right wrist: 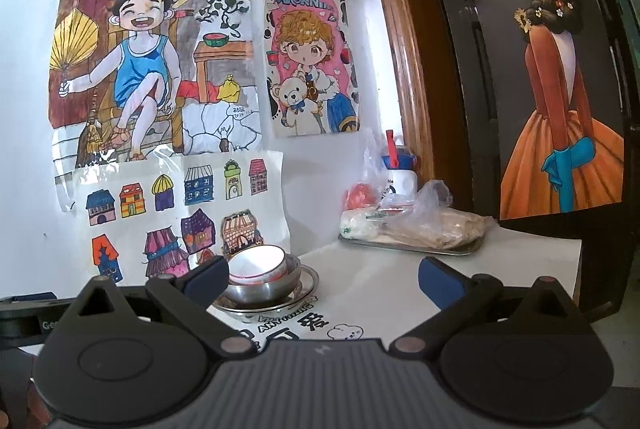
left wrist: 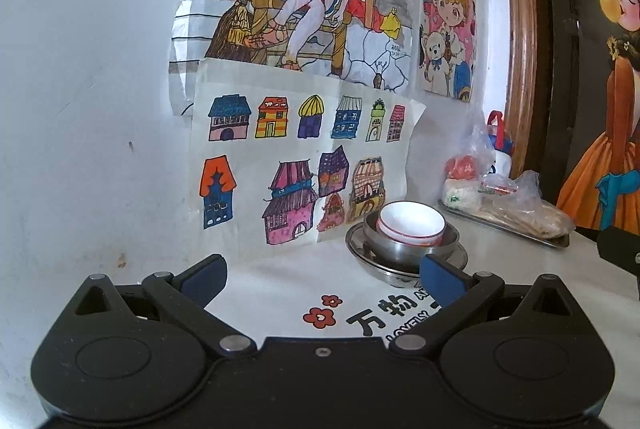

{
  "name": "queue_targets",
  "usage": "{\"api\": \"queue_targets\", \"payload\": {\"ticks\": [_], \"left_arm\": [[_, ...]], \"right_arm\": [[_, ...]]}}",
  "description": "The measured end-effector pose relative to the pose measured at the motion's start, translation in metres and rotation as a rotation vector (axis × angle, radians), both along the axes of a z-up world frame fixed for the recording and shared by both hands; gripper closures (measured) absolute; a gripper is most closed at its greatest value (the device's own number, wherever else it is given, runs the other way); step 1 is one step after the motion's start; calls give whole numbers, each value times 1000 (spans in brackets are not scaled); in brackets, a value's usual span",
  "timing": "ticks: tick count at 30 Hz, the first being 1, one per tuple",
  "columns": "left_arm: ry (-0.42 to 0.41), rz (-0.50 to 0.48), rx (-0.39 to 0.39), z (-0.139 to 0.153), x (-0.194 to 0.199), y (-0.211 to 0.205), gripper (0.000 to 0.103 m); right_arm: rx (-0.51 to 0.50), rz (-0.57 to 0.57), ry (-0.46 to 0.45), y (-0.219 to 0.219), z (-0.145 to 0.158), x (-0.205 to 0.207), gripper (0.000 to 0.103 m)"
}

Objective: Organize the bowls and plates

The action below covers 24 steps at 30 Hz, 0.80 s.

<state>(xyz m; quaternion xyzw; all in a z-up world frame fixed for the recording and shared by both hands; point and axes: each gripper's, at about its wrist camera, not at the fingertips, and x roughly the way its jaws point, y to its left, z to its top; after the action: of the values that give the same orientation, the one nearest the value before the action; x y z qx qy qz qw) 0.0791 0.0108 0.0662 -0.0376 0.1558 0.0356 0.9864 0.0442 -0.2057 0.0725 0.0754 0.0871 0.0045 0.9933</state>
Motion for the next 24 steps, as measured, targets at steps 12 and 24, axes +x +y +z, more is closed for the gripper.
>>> {"api": "queue_targets", "payload": {"ticks": [12,24], "left_arm": [[-10,19,9,-3,-10,1,1],[-9,15,16,-18,-26,0,1]], "right_arm": [[9,-3,11,-2,-9,-8,0],[13,8,58,1,-31,-17,0]]}}
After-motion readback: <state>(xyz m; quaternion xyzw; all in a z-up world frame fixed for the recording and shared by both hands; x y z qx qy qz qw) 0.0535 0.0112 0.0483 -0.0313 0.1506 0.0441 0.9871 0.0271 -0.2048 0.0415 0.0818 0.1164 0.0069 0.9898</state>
